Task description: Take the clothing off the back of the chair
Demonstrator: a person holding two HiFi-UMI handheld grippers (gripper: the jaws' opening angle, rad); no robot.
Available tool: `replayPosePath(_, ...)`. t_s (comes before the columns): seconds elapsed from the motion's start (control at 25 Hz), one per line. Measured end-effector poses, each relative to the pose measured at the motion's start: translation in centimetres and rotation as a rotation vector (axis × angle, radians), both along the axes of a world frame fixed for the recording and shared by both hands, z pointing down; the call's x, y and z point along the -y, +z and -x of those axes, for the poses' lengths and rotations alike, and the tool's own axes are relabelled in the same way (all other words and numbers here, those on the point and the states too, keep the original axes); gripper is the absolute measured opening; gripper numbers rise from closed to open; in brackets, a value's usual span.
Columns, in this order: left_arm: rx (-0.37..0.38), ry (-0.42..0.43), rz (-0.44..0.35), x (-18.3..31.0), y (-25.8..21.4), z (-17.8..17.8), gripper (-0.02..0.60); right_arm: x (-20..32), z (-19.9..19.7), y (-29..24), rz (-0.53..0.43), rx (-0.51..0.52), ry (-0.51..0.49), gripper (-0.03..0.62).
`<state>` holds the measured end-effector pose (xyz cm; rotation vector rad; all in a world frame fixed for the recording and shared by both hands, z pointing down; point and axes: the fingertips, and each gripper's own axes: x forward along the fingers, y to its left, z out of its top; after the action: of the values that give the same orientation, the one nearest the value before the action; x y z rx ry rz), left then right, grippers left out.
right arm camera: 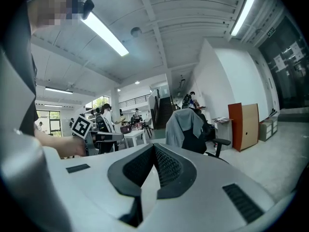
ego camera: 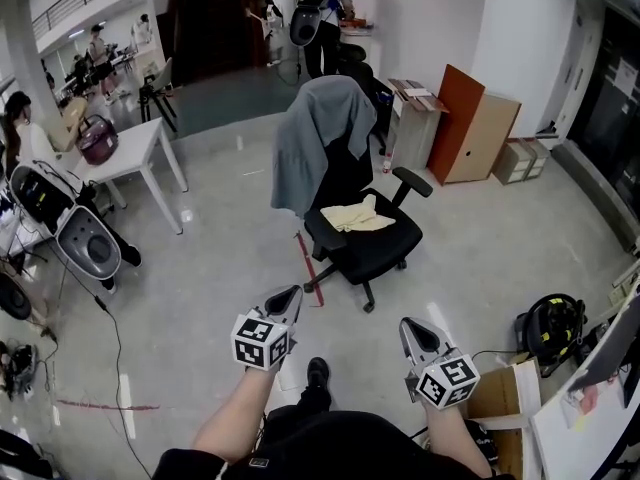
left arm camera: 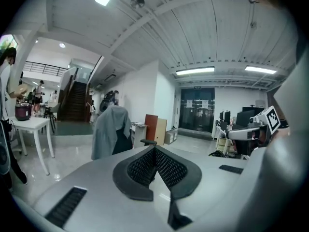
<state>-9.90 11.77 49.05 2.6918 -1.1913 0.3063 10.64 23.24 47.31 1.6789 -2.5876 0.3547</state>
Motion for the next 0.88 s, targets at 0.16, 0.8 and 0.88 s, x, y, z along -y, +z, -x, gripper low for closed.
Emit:
replayPosePath(0.16, 0.005, 0.018, -0.002, 3.4, 0.3, -1.3, 0.002, 3.3, -1.0, 0.7, 0.015, 0.014, 0.017, 0.014)
replayPosePath(0.8, -0.018, 0.033, 0.038, 21.9, 1.8, -2.2, 0.002, 22.3, -0.6, 1.0, 0.087, -0.014, 0.004, 0.015)
replayPosePath(0.88, -0.030, 0.023, 0.050, 24.2, 2.2, -1.5, 0.002, 24.5, 0.5, 1.1, 0.097, -0.022, -0.013, 0.015)
